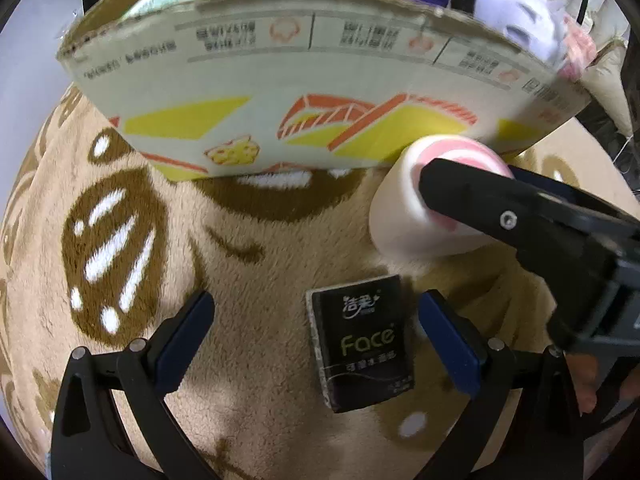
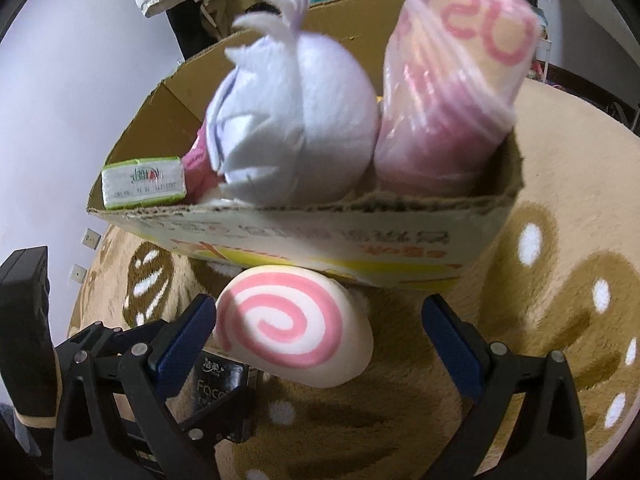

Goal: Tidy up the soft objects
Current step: 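Lower left tool onto black Face tissue pack while right tool lowers onto swirl cushion, then close left tool on Face tissue pack while right tool grips swirl cushion, lift both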

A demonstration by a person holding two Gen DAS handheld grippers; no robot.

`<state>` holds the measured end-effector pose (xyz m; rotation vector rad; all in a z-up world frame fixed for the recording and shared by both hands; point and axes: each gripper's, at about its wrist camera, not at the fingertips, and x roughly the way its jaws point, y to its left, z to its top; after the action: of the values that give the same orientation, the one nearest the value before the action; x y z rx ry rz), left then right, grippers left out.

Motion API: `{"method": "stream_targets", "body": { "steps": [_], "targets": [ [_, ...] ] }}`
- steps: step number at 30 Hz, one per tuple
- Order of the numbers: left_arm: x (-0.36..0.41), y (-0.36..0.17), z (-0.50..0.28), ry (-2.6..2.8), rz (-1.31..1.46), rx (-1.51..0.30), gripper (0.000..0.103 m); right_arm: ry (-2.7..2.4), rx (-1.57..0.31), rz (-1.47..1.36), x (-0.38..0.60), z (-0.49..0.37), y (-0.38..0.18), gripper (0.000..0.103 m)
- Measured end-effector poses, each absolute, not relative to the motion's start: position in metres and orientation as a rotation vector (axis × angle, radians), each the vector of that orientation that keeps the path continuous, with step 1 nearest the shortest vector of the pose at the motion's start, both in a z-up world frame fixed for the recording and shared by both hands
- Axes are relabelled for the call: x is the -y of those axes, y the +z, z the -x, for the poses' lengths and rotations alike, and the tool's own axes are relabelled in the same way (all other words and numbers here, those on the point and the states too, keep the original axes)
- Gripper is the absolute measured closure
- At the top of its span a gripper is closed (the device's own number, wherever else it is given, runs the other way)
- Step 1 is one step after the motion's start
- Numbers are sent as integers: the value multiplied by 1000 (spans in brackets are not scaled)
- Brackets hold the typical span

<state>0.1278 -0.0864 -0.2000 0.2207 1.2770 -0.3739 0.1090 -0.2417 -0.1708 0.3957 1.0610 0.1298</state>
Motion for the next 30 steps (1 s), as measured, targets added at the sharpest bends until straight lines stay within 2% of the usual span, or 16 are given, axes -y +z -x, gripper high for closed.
{"method": "stream_targets", "body": {
  "steps": [6,9,11,13,17,25,30],
  "targets": [
    [84,-210,-131,-380,-182,-1325,13,144,-1088,-392,235,-110,-177,0],
    [80,-210,-134,-369,-170,-1319,23,158,-1098,-400,234,-110,-179,5],
    [79,-209,-133,-368,-160,-1319,28,168,-1104,-411,234,-109,-179,12],
    [77,-209,-133,-369,-153,-1316,39,190,-1108,-430,235,-108,-180,27],
    [70,-203,-131,-400,-159,-1307,57,194,-1115,-414,232,-104,-178,38],
    [70,-198,-113,-383,-192,-1274,59,167,-1094,-344,224,-95,-170,64],
    [72,-165,-96,-369,-220,-1209,59,110,-1062,-281,228,-87,-160,71]
  ]
}}
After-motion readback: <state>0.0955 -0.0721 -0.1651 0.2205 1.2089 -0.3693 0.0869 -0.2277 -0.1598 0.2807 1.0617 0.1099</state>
